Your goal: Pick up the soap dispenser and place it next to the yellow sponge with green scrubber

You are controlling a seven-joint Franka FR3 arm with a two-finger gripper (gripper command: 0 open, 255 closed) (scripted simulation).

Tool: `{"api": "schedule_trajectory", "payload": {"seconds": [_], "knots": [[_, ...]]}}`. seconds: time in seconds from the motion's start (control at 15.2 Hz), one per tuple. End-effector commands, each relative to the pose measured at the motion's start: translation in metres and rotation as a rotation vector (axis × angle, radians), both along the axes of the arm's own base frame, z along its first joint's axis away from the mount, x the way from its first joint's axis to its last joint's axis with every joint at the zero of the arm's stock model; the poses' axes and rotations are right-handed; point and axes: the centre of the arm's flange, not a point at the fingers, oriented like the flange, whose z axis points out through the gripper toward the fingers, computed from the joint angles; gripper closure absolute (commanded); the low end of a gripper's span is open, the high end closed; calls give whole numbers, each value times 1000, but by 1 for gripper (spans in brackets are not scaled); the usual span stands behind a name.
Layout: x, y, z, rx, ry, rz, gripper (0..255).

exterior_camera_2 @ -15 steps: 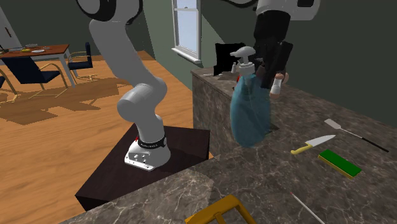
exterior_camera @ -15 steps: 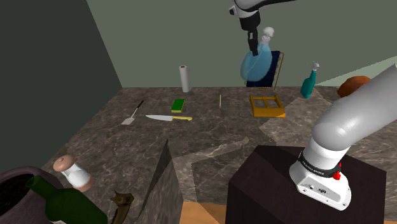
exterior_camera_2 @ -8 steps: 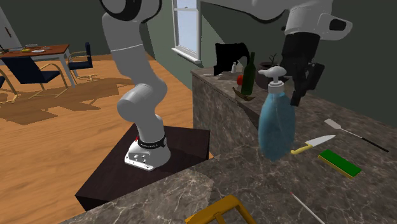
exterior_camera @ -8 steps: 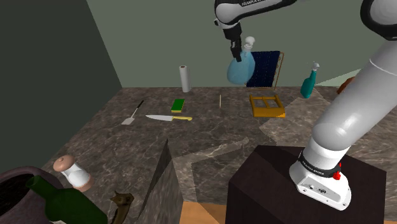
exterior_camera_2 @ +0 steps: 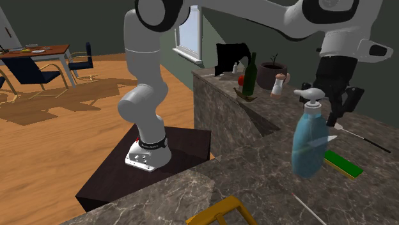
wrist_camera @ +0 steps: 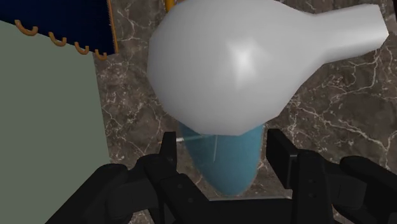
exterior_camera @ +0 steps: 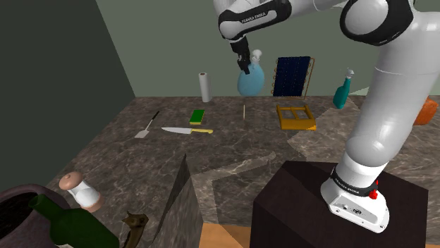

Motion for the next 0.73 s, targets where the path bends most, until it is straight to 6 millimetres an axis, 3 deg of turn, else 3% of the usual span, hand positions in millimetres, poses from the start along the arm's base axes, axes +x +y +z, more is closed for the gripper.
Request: {"api": "schedule_trajectory", "payload": {"seconds": [0.0, 0.66], "knots": [[23, 3, -9, 0, -1, 0, 255], [142, 3, -67, 0, -1, 0, 255]]}}
